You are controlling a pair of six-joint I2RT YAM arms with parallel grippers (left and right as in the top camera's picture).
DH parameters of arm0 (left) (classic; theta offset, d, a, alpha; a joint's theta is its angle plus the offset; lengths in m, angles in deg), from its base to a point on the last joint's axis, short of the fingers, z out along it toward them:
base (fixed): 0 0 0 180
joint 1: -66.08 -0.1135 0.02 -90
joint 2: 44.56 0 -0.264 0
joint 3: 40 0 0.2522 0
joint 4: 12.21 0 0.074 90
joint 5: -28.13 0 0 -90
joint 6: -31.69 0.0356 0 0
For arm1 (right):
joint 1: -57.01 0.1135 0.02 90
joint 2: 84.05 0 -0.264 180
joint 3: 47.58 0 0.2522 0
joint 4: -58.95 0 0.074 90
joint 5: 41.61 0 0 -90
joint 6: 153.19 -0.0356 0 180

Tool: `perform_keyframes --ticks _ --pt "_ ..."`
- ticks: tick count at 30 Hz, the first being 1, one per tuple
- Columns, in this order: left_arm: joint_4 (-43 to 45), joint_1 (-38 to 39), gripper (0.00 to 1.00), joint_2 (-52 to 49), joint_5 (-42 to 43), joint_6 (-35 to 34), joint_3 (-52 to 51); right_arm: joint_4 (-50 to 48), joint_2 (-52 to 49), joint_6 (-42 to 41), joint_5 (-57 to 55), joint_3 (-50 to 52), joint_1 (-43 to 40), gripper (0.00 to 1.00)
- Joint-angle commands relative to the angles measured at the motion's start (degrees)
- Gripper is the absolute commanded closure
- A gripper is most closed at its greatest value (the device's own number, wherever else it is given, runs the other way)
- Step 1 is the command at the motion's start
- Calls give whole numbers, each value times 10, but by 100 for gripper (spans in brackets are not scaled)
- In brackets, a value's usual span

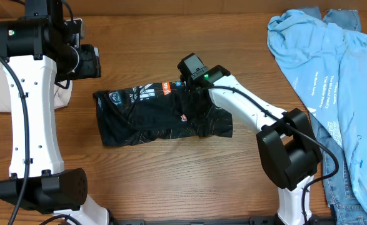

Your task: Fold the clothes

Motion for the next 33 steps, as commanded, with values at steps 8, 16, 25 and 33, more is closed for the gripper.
perform_keyframes --ticks 8,16,25,33 --pt "1 -3 36 5 9 -4 3 -43 2 19 70 -10 3 69" --pt "1 -3 36 5 9 -4 3 -50 2 76 130 -10 3 66" --pt "1 -3 35 5 9 -4 3 -47 2 165 251 -32 -11 62" --pt "2 -3 35 5 9 -4 3 31 36 82 41 -64 -44 60"
